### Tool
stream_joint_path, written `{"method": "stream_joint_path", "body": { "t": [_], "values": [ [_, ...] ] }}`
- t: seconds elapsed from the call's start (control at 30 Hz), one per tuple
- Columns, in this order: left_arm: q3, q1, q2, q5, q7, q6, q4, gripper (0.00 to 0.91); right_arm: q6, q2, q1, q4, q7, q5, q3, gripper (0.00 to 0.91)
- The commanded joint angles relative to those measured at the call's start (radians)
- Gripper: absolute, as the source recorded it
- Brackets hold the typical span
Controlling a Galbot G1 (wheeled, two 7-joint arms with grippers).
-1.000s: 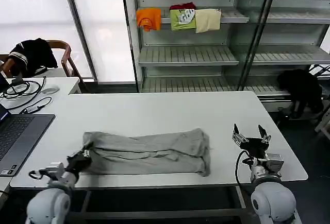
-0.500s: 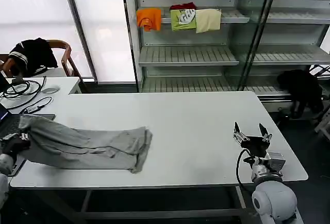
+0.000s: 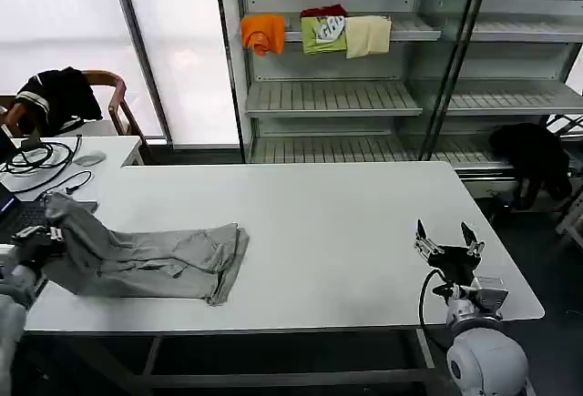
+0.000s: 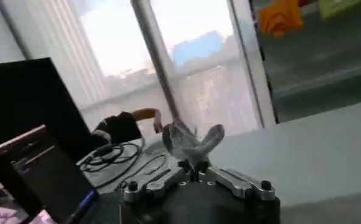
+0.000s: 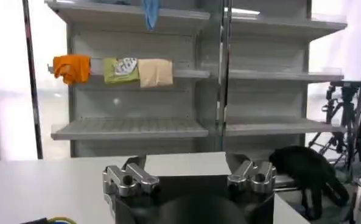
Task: Fold and organize the clothes.
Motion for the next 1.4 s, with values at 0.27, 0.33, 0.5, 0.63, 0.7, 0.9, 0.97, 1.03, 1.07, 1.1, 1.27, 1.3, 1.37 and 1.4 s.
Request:
{"method": "stream_joint_path", "body": {
  "t": [0.27,0.33,0.5,0.63,0.7,0.9,0.97,1.03,1.07,1.1,1.27,1.3,1.37,1.4],
  "values": [
    [0.357,-0.010,-0.190,0.086,-0.043,0.076,-0.160,0.010,0.020,0.011,-0.091,0.025,0.006,-0.013,0.018,0.907],
    [0.379,-0.024,-0.190,0.074,-0.055,0.088,-0.167,0.010,0.025,0.017,-0.097,0.018,0.006,-0.020,0.015,0.907],
    [0.414,-0.040,-0.191,0.075,-0.060,0.089,-0.166,0.010,0.027,0.029,-0.096,0.006,0.007,-0.027,0.012,0.907],
    [0.438,-0.047,-0.193,0.075,-0.061,0.089,-0.161,0.010,0.032,0.037,-0.097,-0.004,0.008,-0.034,0.008,0.907],
    [0.453,-0.045,-0.193,0.077,-0.062,0.089,-0.169,0.010,0.034,0.041,-0.095,-0.012,0.009,-0.035,0.008,0.907],
    [0.472,-0.060,-0.189,0.075,-0.062,0.090,-0.168,0.010,0.047,0.047,-0.097,-0.032,0.009,-0.045,-0.005,0.907],
    [0.475,-0.068,-0.185,0.074,-0.061,0.090,-0.161,0.010,0.049,0.053,-0.097,-0.037,0.008,-0.047,-0.009,0.907],
    [0.477,-0.072,-0.185,0.074,-0.060,0.090,-0.156,0.010,0.050,0.056,-0.093,-0.040,0.008,-0.049,-0.012,0.907],
    [0.479,-0.073,-0.187,0.074,-0.058,0.089,-0.153,0.010,0.050,0.058,-0.092,-0.041,0.008,-0.050,-0.014,0.907],
    [0.485,-0.073,-0.190,0.074,-0.057,0.090,-0.150,0.010,0.050,0.059,-0.091,-0.041,0.008,-0.052,-0.015,0.907],
    [0.502,-0.085,-0.223,0.072,-0.058,0.087,-0.113,0.907,0.054,0.061,-0.089,-0.046,0.005,-0.056,-0.022,0.907],
    [0.504,-0.085,-0.228,0.068,-0.059,0.083,-0.108,0.907,0.054,0.061,-0.089,-0.046,0.005,-0.056,-0.023,0.907],
    [0.517,-0.073,-0.249,0.039,-0.064,0.068,-0.097,0.907,0.055,0.060,-0.089,-0.047,0.005,-0.056,-0.024,0.907],
    [0.523,-0.067,-0.257,0.029,-0.069,0.070,-0.102,0.907,0.055,0.059,-0.088,-0.047,0.005,-0.056,-0.024,0.907]
  ]
}}
